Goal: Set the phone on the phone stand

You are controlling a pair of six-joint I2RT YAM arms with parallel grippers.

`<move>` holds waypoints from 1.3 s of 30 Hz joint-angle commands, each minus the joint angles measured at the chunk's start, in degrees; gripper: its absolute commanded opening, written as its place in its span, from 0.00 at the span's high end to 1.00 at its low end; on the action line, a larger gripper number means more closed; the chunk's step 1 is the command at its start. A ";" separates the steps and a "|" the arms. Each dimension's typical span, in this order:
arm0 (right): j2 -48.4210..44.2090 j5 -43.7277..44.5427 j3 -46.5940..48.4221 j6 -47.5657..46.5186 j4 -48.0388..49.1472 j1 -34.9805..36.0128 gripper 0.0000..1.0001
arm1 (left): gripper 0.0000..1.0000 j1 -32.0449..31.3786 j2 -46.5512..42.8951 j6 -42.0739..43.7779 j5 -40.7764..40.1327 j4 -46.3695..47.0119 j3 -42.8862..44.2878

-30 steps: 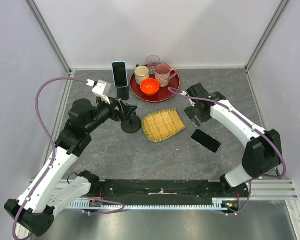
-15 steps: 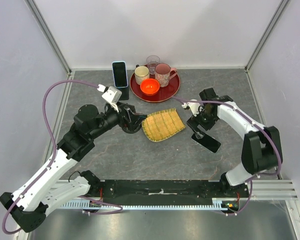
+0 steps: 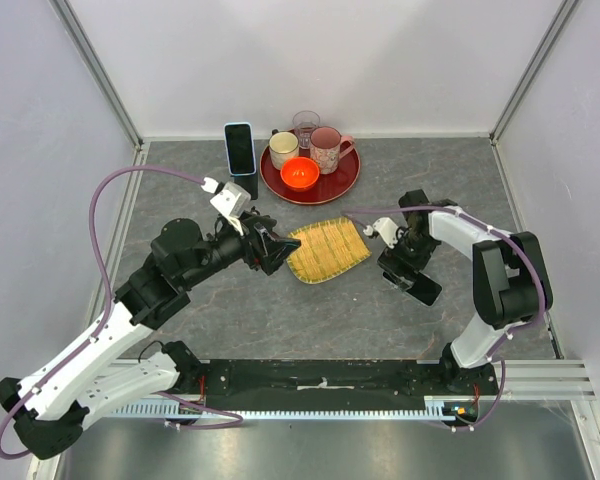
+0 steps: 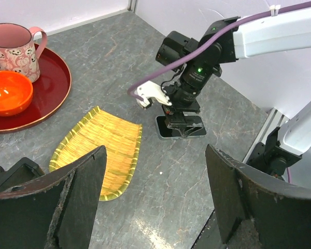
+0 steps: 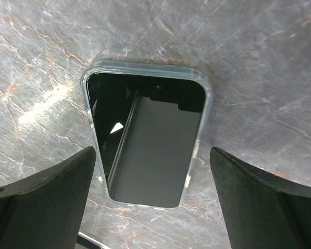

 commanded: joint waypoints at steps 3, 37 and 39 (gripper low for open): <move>-2.51 4.33 -4.63 -1.57 4.71 0.36 0.02 | 0.18 -0.69 -1.04 1.69 -1.62 1.95 0.18; -1.55 2.92 -12.19 1.07 10.78 6.69 0.21 | 0.18 -0.25 -0.34 2.92 -3.82 1.51 0.10; -0.32 2.23 -11.75 0.90 10.69 6.52 0.21 | 0.17 -0.25 -0.34 3.01 -3.91 1.42 0.10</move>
